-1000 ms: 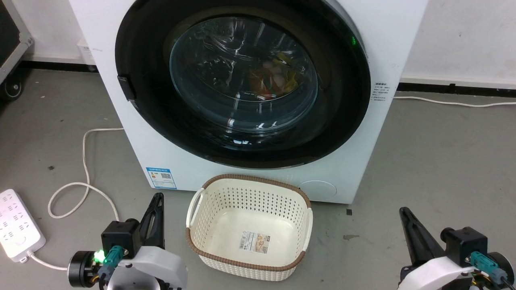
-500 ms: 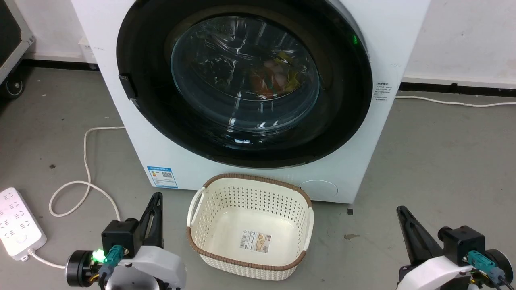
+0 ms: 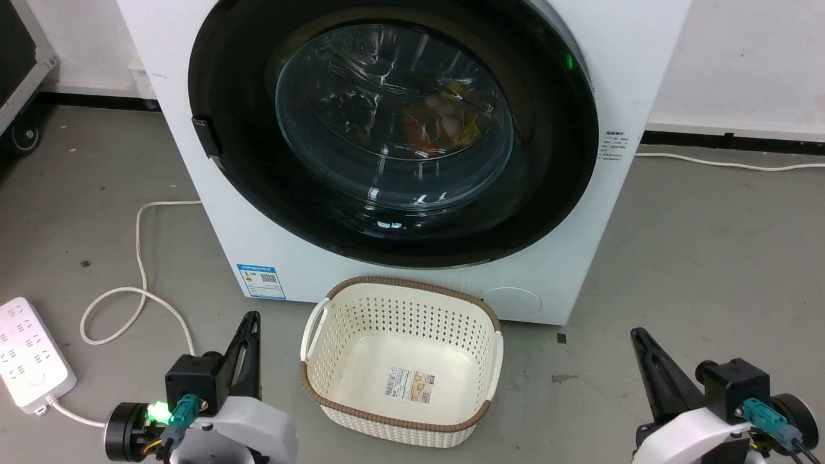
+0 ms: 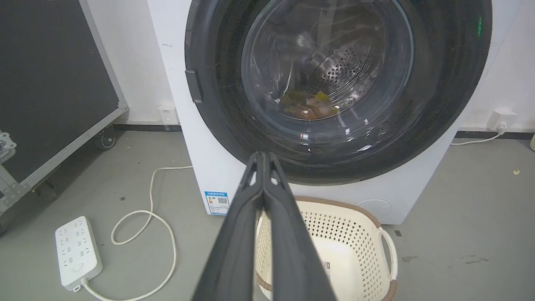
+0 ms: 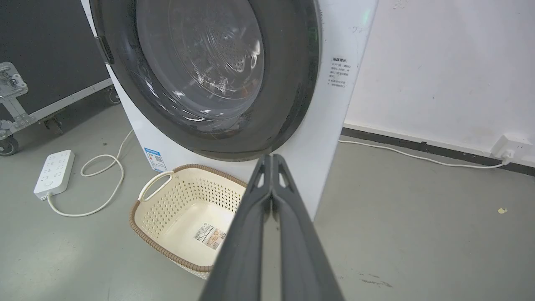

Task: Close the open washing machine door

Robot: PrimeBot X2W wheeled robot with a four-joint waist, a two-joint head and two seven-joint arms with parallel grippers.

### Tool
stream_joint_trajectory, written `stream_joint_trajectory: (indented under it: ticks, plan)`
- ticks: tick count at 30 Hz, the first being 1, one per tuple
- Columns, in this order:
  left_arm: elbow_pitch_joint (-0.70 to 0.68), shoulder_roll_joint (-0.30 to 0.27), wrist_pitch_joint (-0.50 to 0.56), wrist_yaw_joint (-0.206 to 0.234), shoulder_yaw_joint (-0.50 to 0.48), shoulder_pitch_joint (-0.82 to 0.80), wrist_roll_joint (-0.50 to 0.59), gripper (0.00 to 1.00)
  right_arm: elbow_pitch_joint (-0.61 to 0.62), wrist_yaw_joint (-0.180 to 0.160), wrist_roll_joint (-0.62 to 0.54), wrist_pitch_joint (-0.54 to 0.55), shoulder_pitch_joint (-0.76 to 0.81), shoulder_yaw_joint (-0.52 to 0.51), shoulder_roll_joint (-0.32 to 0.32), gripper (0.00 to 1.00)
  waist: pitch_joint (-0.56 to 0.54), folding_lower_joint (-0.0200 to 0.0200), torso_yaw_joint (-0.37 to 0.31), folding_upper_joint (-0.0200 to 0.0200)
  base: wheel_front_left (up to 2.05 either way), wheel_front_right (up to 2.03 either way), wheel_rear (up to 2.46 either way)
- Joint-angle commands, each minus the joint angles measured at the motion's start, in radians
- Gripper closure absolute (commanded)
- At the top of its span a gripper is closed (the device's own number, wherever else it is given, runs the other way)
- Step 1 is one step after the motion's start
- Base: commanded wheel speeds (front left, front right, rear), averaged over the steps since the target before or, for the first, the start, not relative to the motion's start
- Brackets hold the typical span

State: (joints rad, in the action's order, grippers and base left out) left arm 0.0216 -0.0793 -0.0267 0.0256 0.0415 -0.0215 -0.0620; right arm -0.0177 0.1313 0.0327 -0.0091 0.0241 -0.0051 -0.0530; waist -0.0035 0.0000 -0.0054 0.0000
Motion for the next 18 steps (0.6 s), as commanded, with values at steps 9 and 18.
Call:
stream_joint_trajectory:
  ticks: [9, 18]
  plan:
    - [-0.015, 0.019, 0.018, -0.017, -0.028, 0.018, 0.04, 1.0, 0.014, -0.001, -0.023, 0.006, -0.022, 0.003, 0.003, 1.0, 0.002, 0.0, 0.003, 0.0, 0.0, 0.0, 0.0]
    - [-0.022, 0.029, 0.027, -0.026, -0.042, 0.022, 0.062, 1.0, 0.018, -0.001, -0.033, 0.009, -0.024, 0.005, 0.003, 1.0, 0.004, 0.0, 0.005, 0.0, 0.0, 0.0, 0.0]
